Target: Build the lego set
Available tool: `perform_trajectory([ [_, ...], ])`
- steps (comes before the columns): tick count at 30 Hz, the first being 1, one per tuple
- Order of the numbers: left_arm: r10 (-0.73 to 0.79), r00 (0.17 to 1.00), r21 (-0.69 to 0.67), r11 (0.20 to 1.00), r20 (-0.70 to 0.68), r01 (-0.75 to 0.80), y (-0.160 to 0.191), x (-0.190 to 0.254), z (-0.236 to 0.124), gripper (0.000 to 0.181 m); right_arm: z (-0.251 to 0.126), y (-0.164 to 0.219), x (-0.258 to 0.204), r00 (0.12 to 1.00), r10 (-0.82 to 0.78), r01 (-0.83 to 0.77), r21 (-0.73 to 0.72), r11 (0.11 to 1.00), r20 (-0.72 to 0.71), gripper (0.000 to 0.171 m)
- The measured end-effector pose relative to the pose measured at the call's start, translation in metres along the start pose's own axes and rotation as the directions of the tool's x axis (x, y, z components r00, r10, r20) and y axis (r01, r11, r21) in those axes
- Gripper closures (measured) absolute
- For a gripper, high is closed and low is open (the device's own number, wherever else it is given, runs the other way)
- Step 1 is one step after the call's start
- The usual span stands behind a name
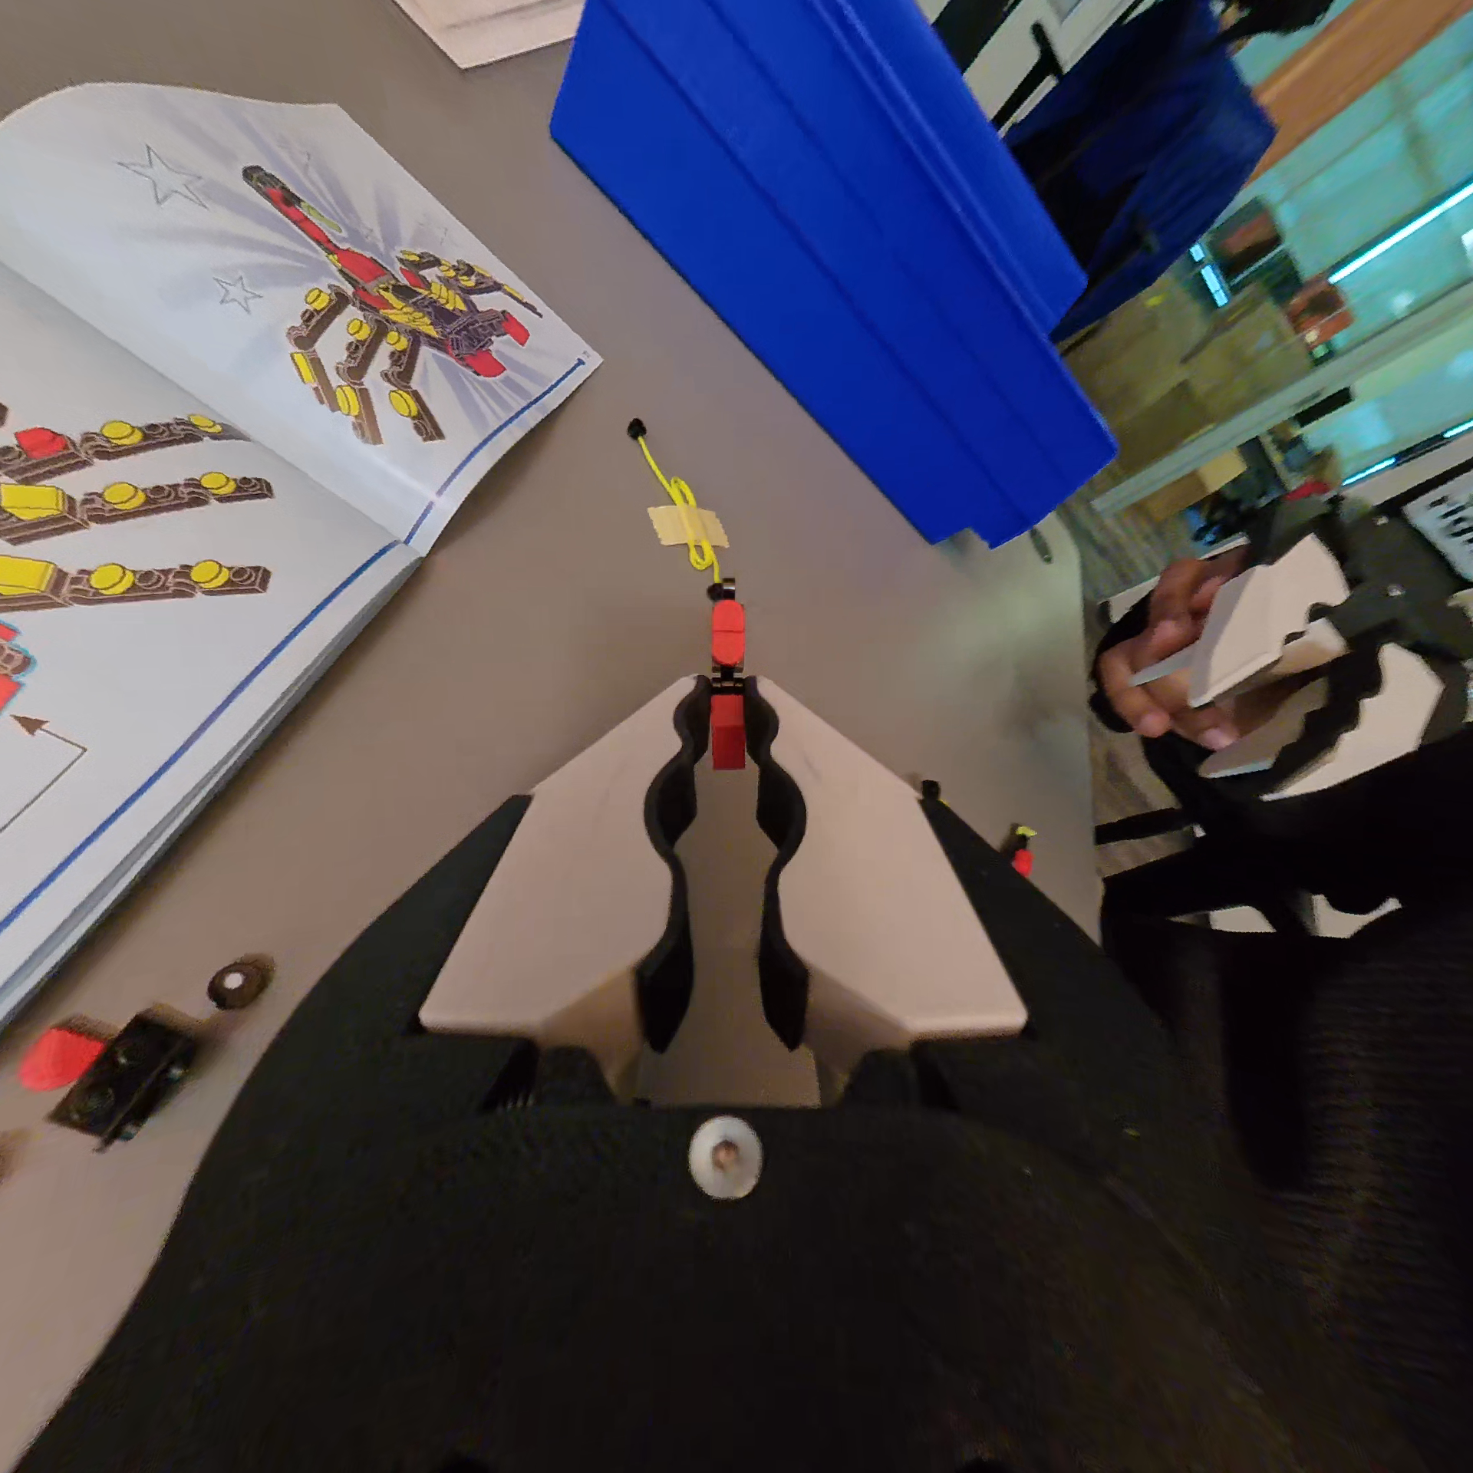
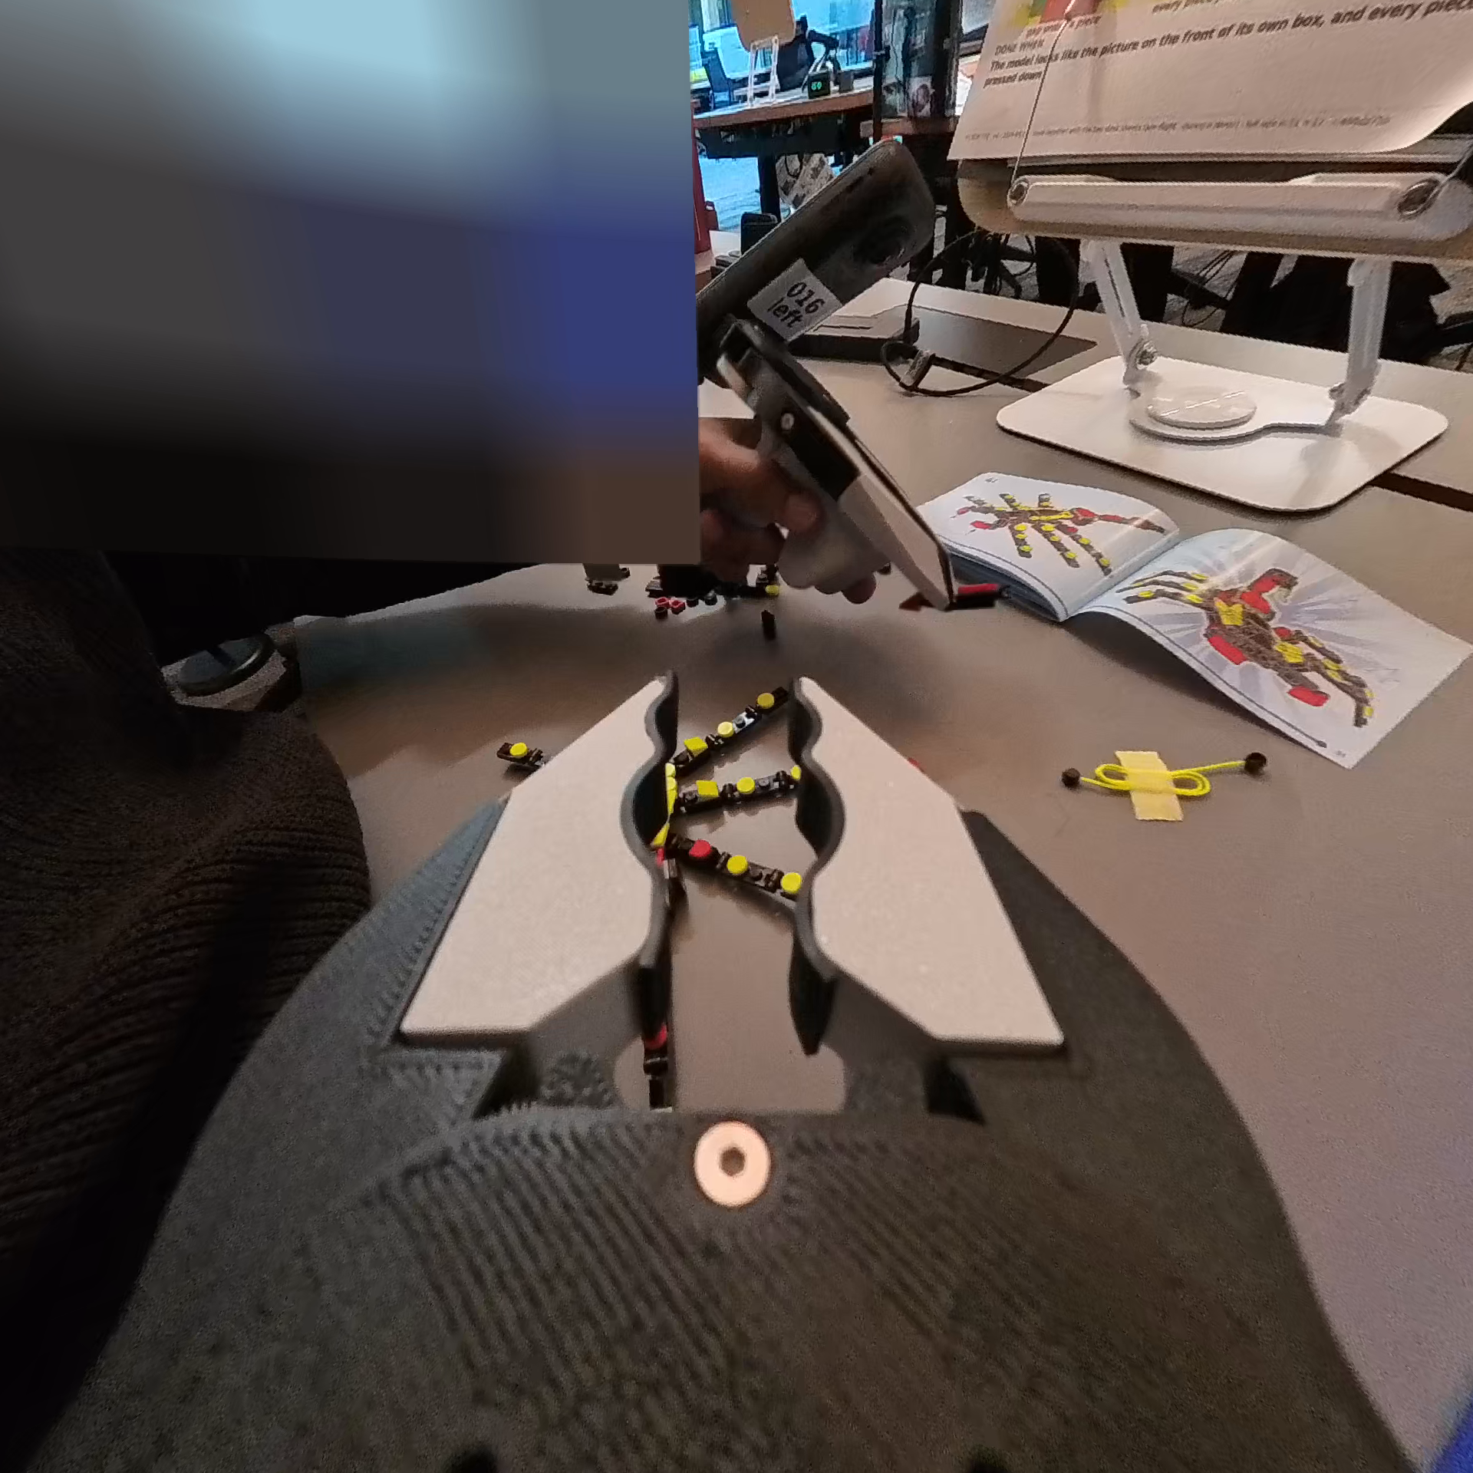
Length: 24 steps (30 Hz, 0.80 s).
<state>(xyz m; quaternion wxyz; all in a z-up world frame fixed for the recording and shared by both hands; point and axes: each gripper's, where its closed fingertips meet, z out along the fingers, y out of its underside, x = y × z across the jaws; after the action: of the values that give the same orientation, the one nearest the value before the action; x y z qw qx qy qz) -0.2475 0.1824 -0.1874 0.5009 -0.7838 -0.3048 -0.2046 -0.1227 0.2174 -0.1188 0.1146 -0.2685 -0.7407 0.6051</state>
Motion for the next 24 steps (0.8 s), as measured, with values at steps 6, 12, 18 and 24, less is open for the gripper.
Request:
perform_trajectory([
  [6, -0.045, 0.997, 0.025, 0.999, -0.059, 0.046, -0.006, 0.006, -0.005, 0.177, -0.001, -0.001, 0.0, 1.0, 0.006, -0.006, 0.004, 1.0, 0.002, 0.146],
  [12, -0.027, 0.999, 0.004, 1.0, -0.028, 0.027, -0.003, 0.001, -0.005, 0.177, -0.001, 0.0, 0.002, 1.0, 0.003, -0.003, -0.004, 1.0, -0.011, 0.147],
  [18, -0.032, 0.999, -0.001, 0.999, -0.016, 0.032, -0.002, -0.003, -0.002, 0.177, 0.0, 0.001, 0.003, 1.0, 0.011, -0.011, -0.007, 1.0, -0.006, 0.147],
  [24, 0.128, 0.985, -0.15, 0.983, 0.117, -0.11, 0.01, -0.019, 0.01, 0.177, 0.001, 0.003, 0.001, 1.0, 0.014, -0.014, -0.013, 1.0, 0.004, 0.147],
])
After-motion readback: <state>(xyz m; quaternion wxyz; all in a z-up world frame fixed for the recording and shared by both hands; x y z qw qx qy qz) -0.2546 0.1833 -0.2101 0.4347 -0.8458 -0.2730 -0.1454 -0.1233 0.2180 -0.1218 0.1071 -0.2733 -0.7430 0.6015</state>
